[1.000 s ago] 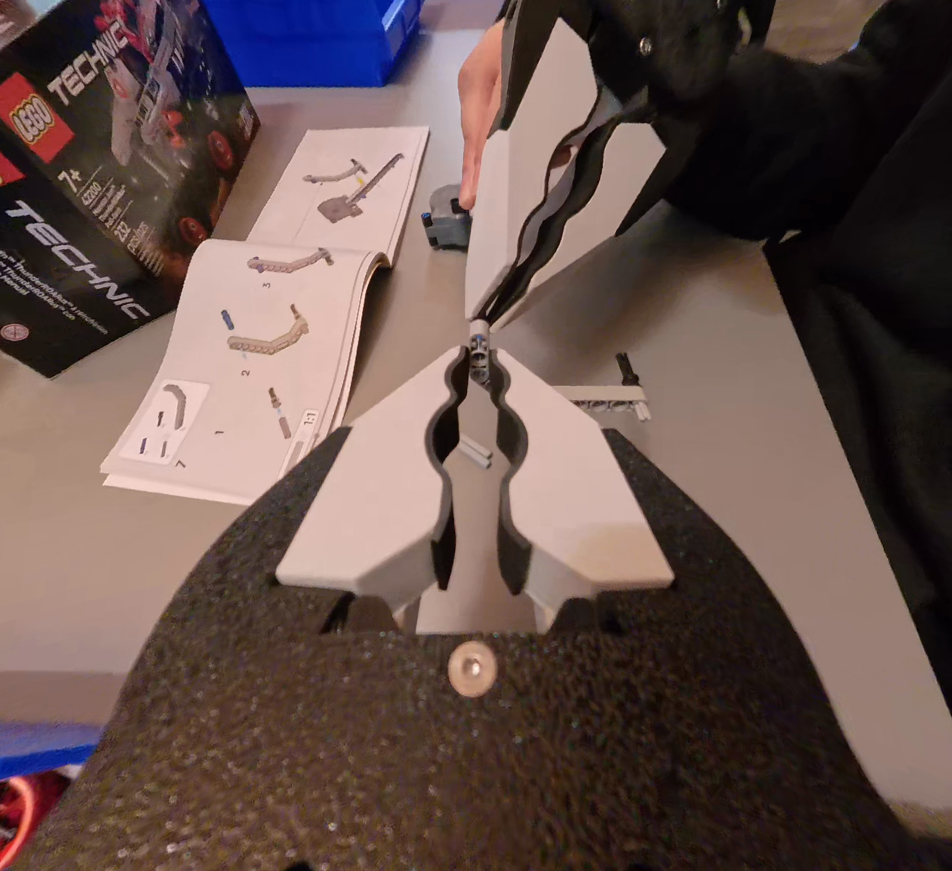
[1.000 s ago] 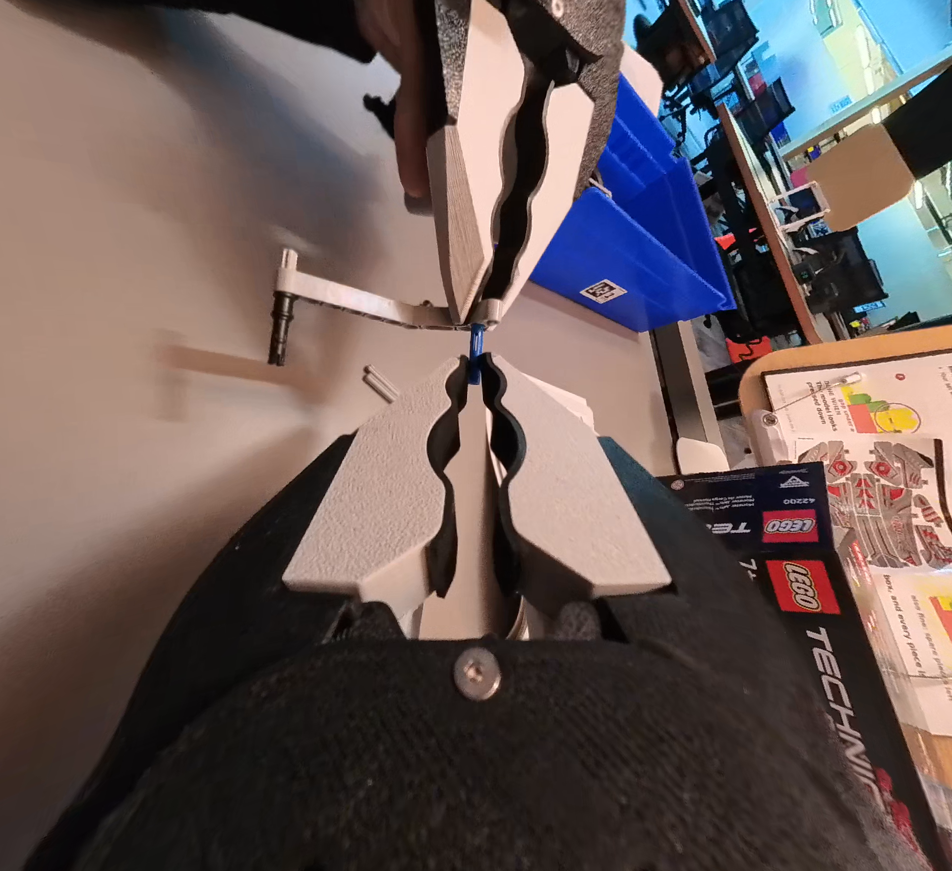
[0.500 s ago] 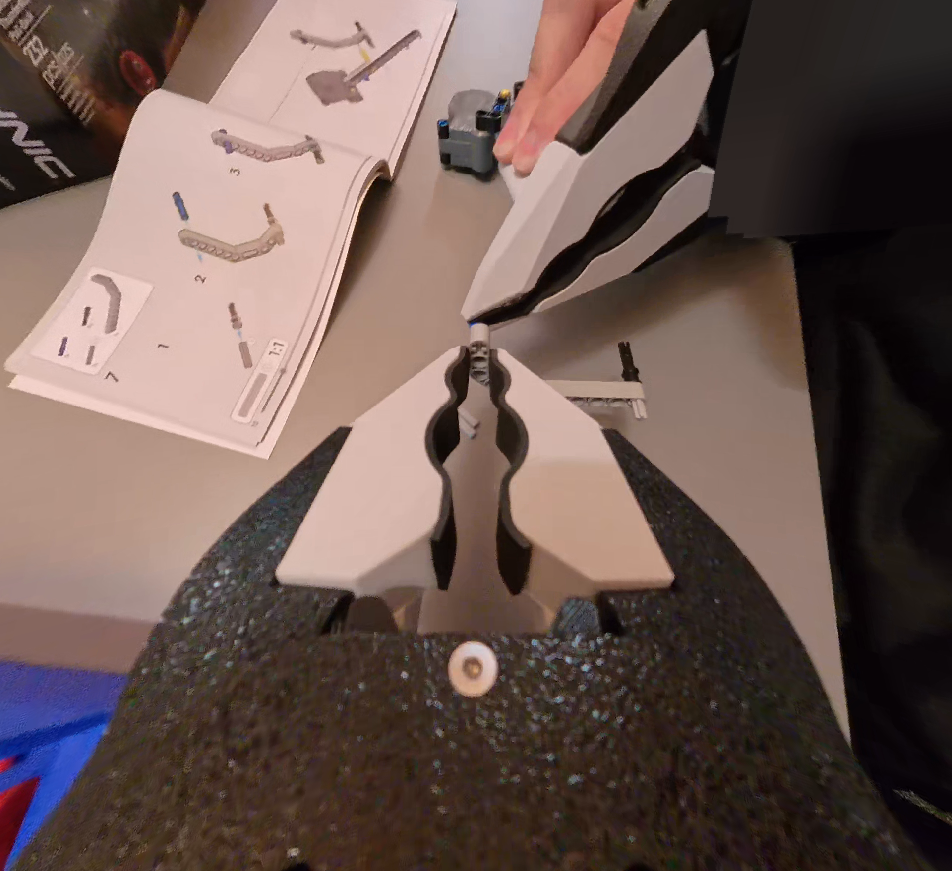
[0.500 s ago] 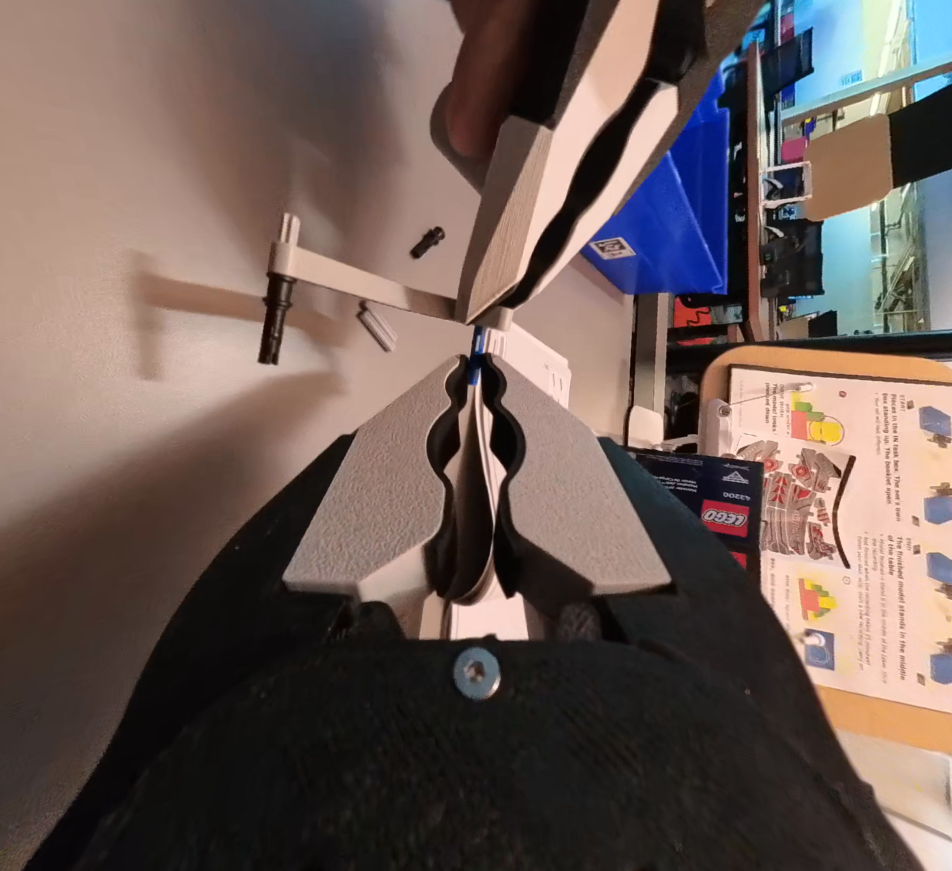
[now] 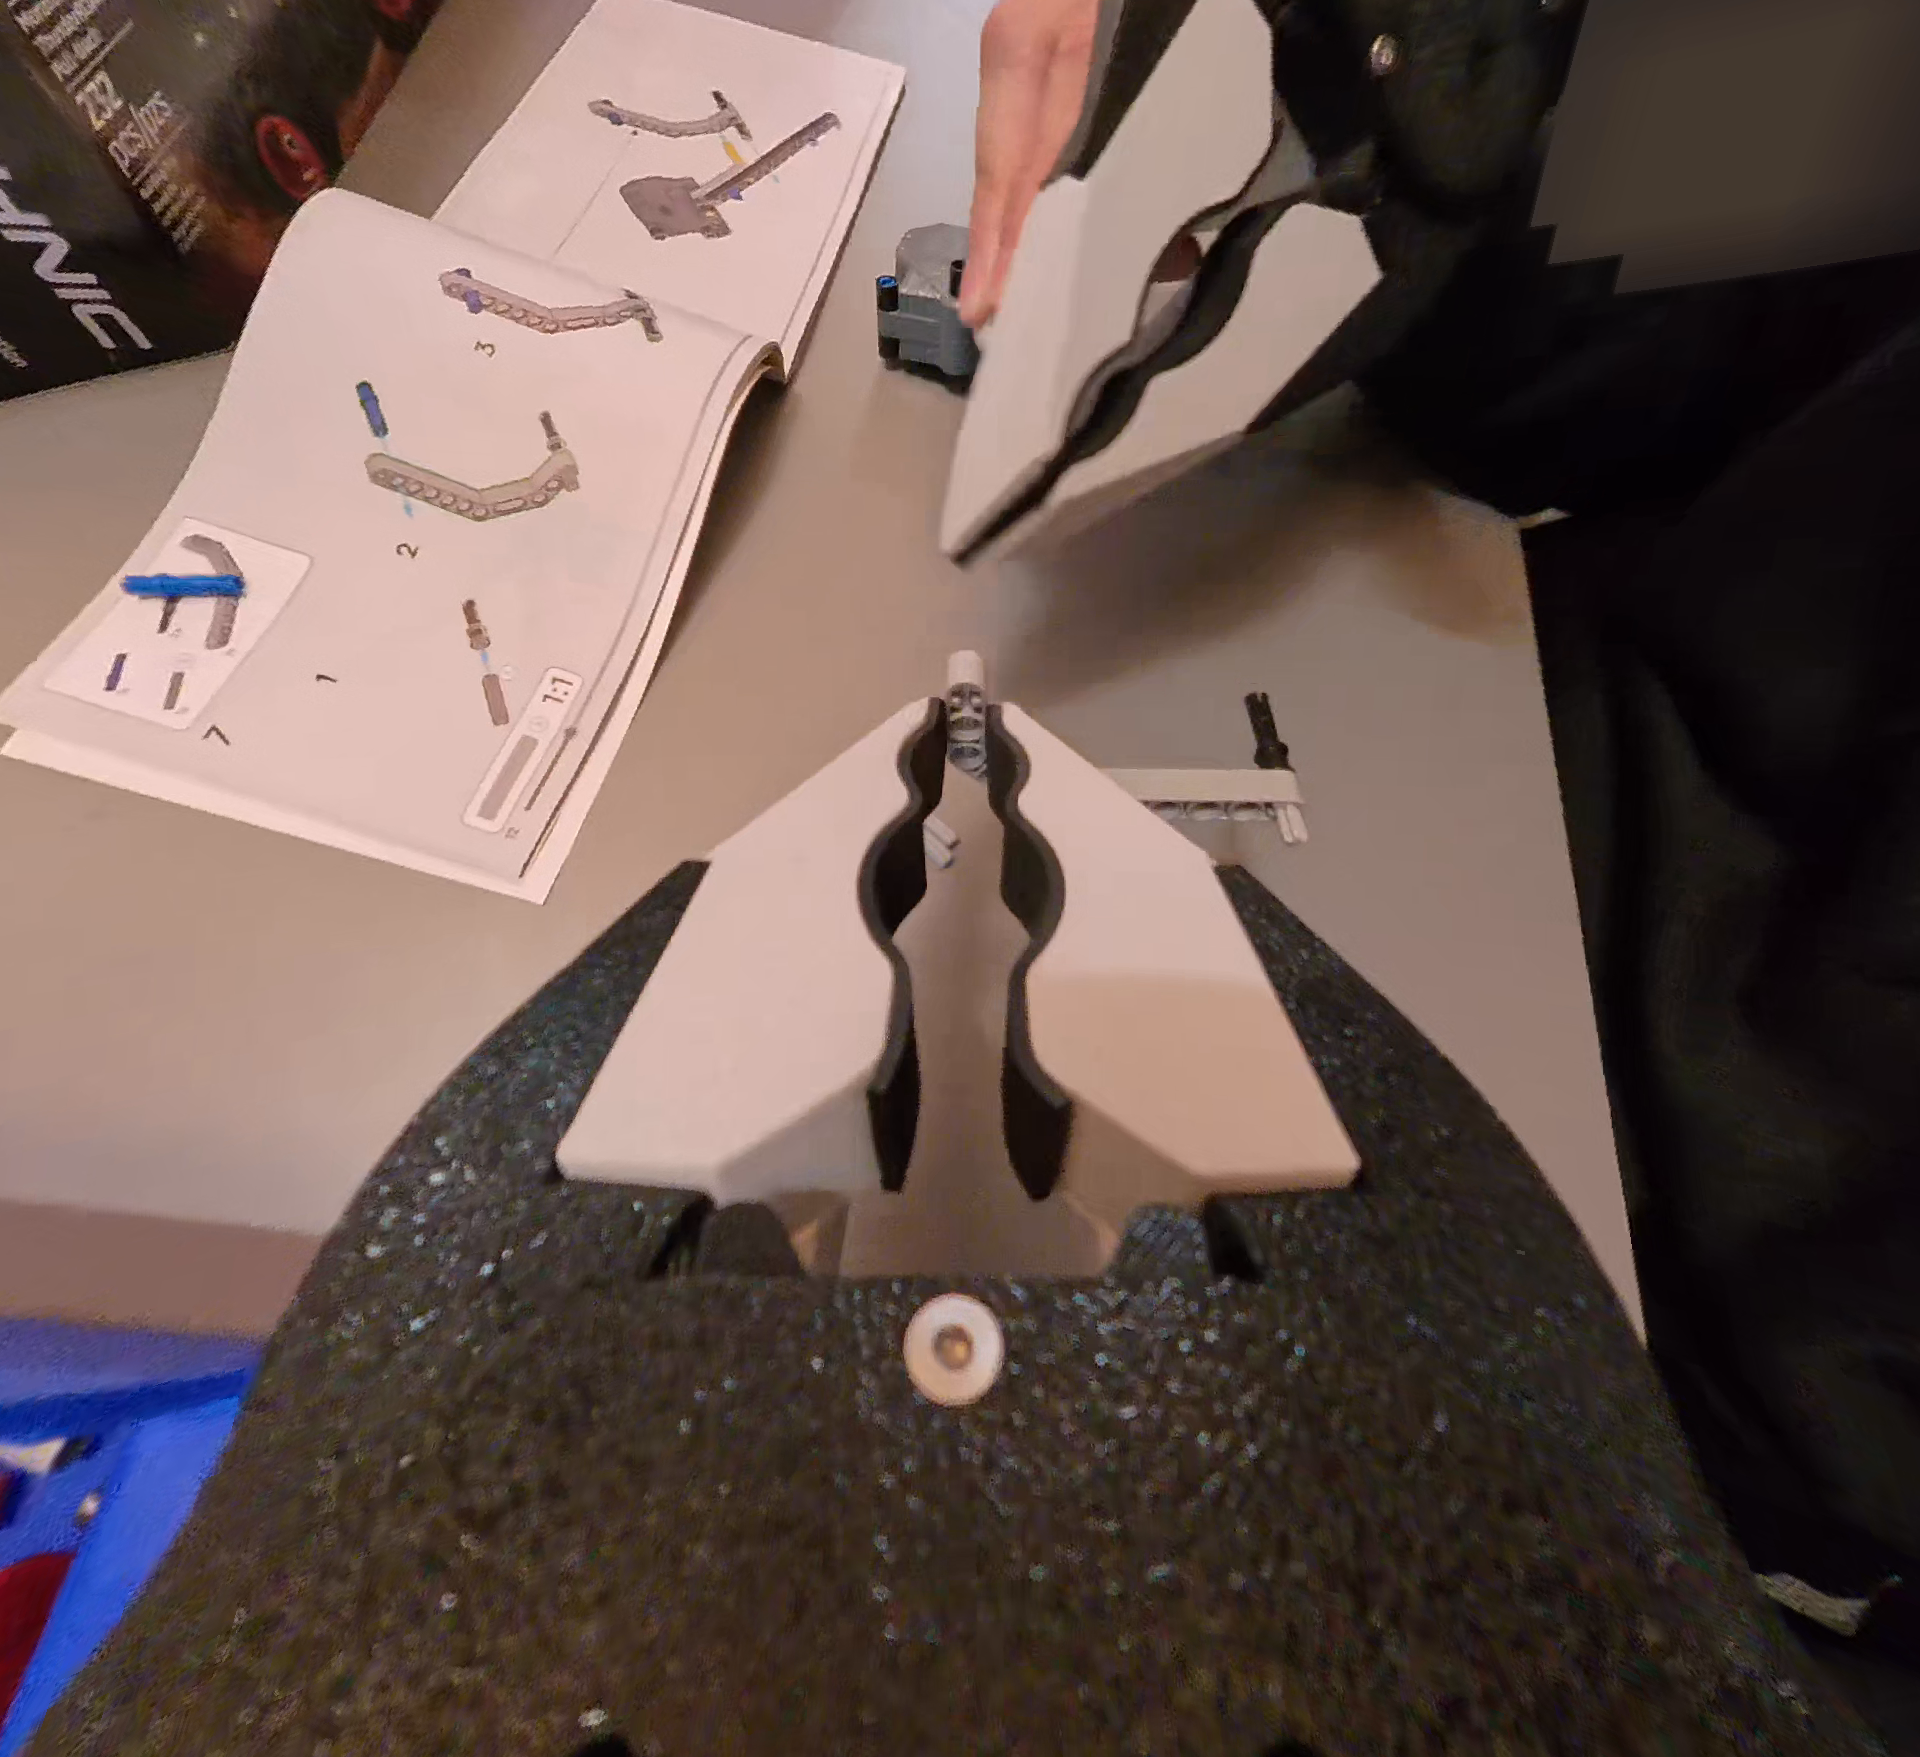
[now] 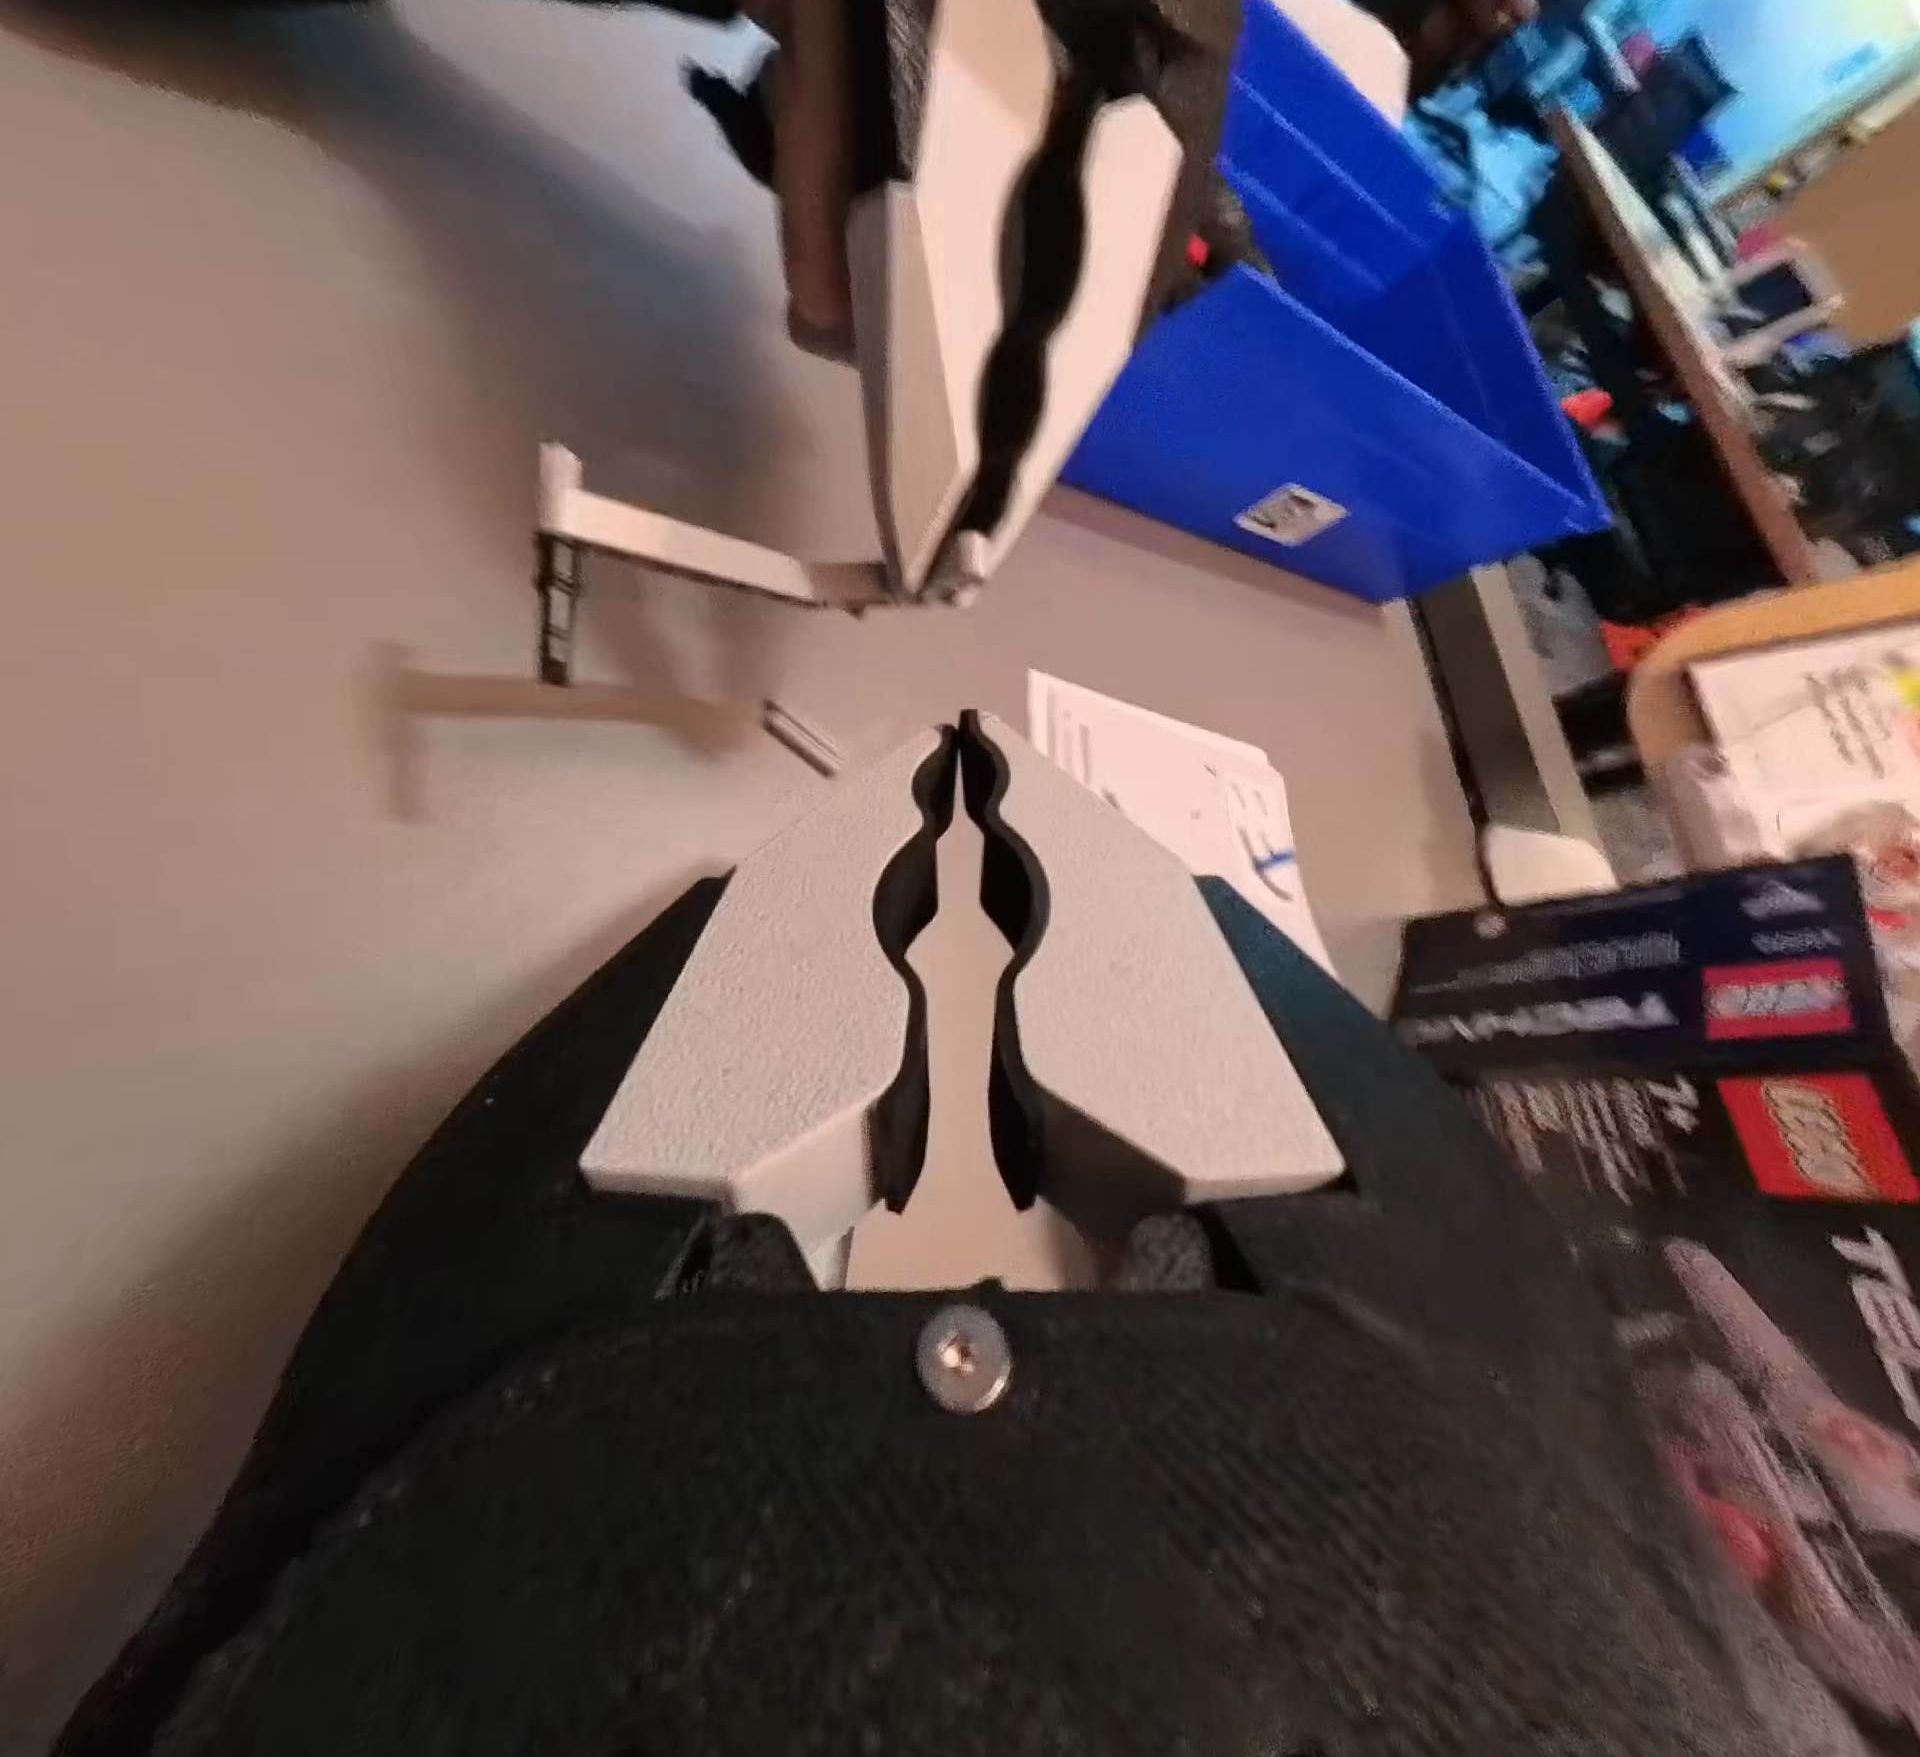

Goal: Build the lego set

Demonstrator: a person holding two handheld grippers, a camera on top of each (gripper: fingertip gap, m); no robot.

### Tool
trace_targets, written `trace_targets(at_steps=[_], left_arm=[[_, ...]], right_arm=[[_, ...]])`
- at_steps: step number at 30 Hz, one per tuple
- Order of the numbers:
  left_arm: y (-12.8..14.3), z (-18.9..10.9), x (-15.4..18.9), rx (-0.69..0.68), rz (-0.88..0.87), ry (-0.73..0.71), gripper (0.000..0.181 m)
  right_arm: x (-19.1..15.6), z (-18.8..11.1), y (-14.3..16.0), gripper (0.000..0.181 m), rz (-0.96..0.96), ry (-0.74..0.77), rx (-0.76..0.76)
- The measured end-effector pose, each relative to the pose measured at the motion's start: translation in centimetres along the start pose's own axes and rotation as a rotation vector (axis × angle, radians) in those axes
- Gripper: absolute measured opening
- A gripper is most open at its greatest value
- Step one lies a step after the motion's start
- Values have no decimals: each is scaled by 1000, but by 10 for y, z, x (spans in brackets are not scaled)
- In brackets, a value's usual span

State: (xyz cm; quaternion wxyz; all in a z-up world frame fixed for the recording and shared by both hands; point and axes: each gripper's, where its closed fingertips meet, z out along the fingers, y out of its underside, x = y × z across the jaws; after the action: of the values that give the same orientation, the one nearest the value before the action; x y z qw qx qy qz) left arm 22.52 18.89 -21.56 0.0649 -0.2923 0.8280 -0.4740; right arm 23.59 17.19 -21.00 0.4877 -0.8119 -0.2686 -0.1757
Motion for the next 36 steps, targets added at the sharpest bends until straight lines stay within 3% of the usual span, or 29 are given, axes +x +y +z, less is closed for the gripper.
trace_targets(at_steps=[4, 7, 11, 14, 19, 23, 25, 28, 32, 34, 36], left_arm=[[1, -5, -8, 23, -28, -23, 5], [1, -9, -14, 56, -51, -34, 5], [1, -16, -19, 100, -79, -31, 5], [1, -22, -21, 127, -88, -28, 5], [-3, -30, -20, 183, -100, -9, 5], [-7, -37, -16, 197, -73, -10, 5], [-9, -39, -15, 205, -74, -12, 5], [-11, -40, -13, 212, -67, -8, 5], [-11, -40, -12, 207, -56, -13, 5], [-13, -40, -11, 216, -56, -4, 5], [-13, -39, -9, 215, -54, 3, 5]], right_arm=[[30, 5, 29, 0, 93, 178, -136], [65, 2, 54, 0, 359, 329, -244], [96, 27, 63, 21, 685, 281, -256], [114, 56, 63, 19, 730, 202, -277], [129, 95, 90, 15, 865, 124, -421], [126, 109, 115, 24, 845, 138, -575], [125, 112, 125, 19, 850, 149, -619], [124, 118, 122, 5, 867, 135, -587], [117, 109, 118, 2, 856, 121, -579], [104, 103, 96, 2, 891, 47, -482], [80, 87, 68, 2, 797, -66, -391]])
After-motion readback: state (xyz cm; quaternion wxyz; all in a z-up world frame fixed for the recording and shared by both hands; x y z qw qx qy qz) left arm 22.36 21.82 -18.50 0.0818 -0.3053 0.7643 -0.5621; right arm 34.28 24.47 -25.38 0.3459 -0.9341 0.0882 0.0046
